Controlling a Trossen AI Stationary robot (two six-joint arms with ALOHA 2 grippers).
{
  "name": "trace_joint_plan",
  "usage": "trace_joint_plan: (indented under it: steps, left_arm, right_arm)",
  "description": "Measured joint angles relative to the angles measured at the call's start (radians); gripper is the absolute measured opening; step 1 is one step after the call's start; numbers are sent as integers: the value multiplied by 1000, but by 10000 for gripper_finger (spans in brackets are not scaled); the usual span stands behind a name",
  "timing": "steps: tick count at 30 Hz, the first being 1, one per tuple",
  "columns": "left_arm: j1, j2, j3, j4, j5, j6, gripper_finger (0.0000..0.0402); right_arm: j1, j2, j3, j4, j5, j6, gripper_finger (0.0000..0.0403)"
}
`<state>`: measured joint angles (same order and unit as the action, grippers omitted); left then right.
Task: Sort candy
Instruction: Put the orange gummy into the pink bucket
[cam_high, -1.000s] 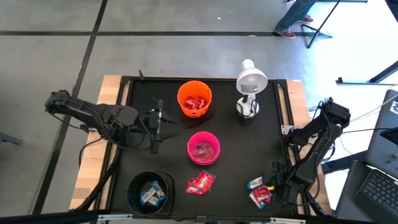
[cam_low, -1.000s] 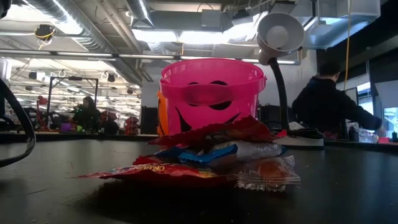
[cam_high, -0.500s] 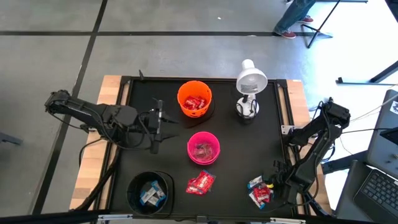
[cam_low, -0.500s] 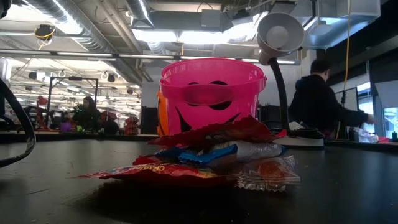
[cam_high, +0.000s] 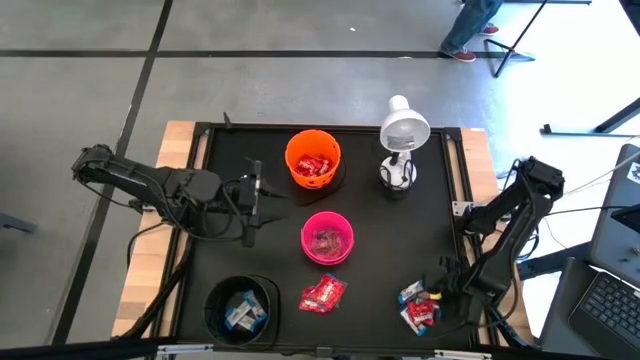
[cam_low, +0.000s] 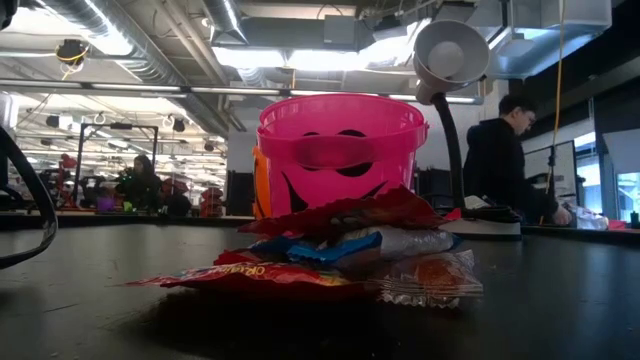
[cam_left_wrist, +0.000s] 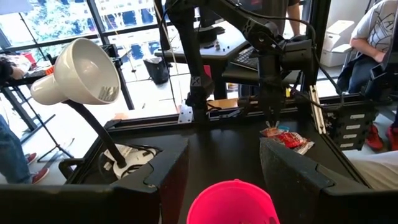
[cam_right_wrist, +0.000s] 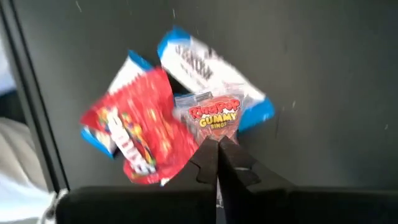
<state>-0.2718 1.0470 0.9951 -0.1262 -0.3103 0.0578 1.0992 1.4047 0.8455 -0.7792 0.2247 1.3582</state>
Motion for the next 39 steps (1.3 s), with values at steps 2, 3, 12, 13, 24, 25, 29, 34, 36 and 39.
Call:
trace_joint_plan:
  steps: [2,3,12,13,24,25,29,34,36,39]
  left_arm:
    - [0,0,0,5,0,0,186]
    - [0,0,0,5,0,0,186]
    - [0,0,0,15,-18,-4,186]
    - [0,0,0,20,-18,-4,186]
    - [0,0,0,34,-18,-5,186]
    - [0,0,0,33,-18,-5,186]
    - [0,0,0,33,-18,-5,186]
    - [0,0,0,33,-19,-5,186]
    - [0,0,0,33,-19,-4,186]
    - [0,0,1,33,-19,-5,186]
  right_arm:
    - [-2,-23,0,0,57,-1,1]
    - [-7,-34,0,0,91,-2,1]
    - [-204,-122,1,146,406,-258,1]
    - [-245,-123,1,179,412,-314,0]
    - [-629,-120,1,692,238,-934,0]
    - [-655,-116,1,705,221,-946,0]
    - [-738,-95,1,748,155,-980,0]
    - [-798,-58,1,814,72,-993,4]
    - [-807,-46,1,836,67,-1002,14]
    - [-806,-42,1,836,50,-1019,45]
